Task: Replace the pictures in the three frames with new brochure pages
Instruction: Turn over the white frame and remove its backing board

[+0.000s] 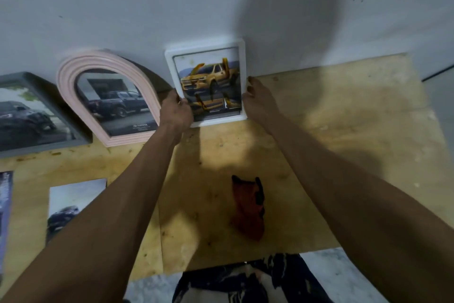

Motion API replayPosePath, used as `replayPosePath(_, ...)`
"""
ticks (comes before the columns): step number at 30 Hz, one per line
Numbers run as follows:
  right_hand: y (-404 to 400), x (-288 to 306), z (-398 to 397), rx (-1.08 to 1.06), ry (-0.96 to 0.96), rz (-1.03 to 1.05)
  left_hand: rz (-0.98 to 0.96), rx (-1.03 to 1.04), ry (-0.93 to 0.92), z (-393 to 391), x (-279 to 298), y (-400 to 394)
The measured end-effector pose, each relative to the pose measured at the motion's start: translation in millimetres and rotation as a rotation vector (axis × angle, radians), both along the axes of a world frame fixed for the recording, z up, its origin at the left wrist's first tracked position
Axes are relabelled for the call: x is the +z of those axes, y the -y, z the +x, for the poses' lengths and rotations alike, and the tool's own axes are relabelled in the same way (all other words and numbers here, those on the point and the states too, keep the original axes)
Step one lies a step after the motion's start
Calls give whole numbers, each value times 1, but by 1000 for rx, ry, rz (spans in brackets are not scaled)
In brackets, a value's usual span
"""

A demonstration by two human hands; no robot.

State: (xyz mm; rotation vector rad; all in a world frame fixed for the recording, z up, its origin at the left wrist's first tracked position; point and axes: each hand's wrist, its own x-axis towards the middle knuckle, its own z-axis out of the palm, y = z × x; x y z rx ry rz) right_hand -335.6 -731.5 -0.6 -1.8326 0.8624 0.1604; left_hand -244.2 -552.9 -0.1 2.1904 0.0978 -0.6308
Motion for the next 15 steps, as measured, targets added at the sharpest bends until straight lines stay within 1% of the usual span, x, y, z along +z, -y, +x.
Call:
replayPosePath(3, 0, -5, 1, 21, 29, 11, 26, 4, 11, -2, -1, 1)
replayPosePath(6, -3, -6, -7, -1, 62, 14, 52, 11, 73, -15, 10, 5)
replayPosePath(9, -4, -1, -21, -22, 116, 5, 11, 18, 115, -31, 22, 5)
replayPosePath(11, -6, 7, -32, -35, 166, -8, -35, 59, 103, -43, 29, 0)
replayPosePath(15, -17, 20, -55, -52, 219, -8, -218, 158, -9, -64, 36, -22)
